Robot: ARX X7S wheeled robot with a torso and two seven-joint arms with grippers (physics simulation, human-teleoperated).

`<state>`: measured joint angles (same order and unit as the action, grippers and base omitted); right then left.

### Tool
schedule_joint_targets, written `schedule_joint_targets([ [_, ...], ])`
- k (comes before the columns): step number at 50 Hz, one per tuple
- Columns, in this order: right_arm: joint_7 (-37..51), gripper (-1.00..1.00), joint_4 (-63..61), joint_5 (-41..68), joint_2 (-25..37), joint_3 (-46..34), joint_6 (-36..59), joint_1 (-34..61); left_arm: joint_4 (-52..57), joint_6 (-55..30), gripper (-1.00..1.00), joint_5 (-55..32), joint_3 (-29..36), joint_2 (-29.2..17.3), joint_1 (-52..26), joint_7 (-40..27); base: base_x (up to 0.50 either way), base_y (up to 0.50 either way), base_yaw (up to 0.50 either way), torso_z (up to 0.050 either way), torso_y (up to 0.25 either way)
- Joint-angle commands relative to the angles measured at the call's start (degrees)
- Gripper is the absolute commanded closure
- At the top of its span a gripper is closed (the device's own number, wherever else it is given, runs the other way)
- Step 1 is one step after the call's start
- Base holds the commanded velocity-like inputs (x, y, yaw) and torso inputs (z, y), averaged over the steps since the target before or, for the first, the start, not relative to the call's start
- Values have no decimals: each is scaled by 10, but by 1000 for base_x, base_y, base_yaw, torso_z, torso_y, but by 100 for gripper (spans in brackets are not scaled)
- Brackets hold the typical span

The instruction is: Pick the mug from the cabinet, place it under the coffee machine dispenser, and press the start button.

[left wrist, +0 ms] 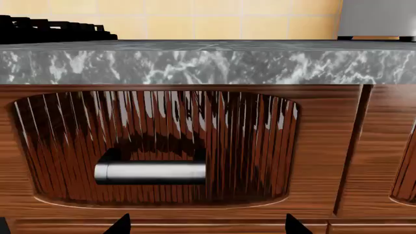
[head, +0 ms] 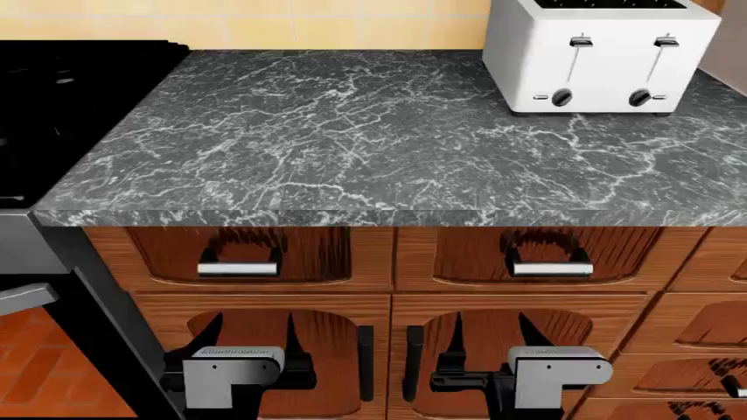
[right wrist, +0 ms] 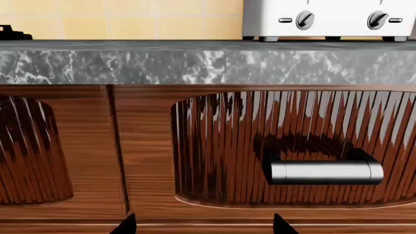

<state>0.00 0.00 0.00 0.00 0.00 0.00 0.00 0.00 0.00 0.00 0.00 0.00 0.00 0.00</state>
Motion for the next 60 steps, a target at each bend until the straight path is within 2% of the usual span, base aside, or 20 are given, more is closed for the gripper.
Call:
schedule_joint_targets([
  [1,10,-100,0,7,10,-12,3,0,0,-1,-100,-6,12,-10,0,-10,0,0,0,0,0],
  [11,18,-100,-15,23,29,-32,36,9,30,-36,-100,-19,33,-28,1,-25,0,0,0,0,0],
  [20,27,-100,-107,21,50,-37,81,14,115,-76,-100,-34,35,-47,10,-30,0,0,0,0,0],
  [28,34,-100,-169,20,63,-43,105,17,206,-149,-100,-58,30,-68,-11,-26,0,0,0,0,0],
  [34,28,-100,-255,50,79,-28,181,32,295,-227,-100,-98,5,-84,-46,-26,0,0,0,0,0],
  [45,10,-100,-368,131,116,18,370,121,346,-315,-100,-130,-17,-115,-115,-30,0,0,0,0,0],
  [52,6,-100,-390,180,135,54,471,195,368,-370,-100,-151,-27,-134,-174,-27,0,0,0,0,0],
  [60,7,-100,-388,212,143,74,532,254,374,-445,-100,-203,-50,-142,-230,-19,0,0,0,0,0],
])
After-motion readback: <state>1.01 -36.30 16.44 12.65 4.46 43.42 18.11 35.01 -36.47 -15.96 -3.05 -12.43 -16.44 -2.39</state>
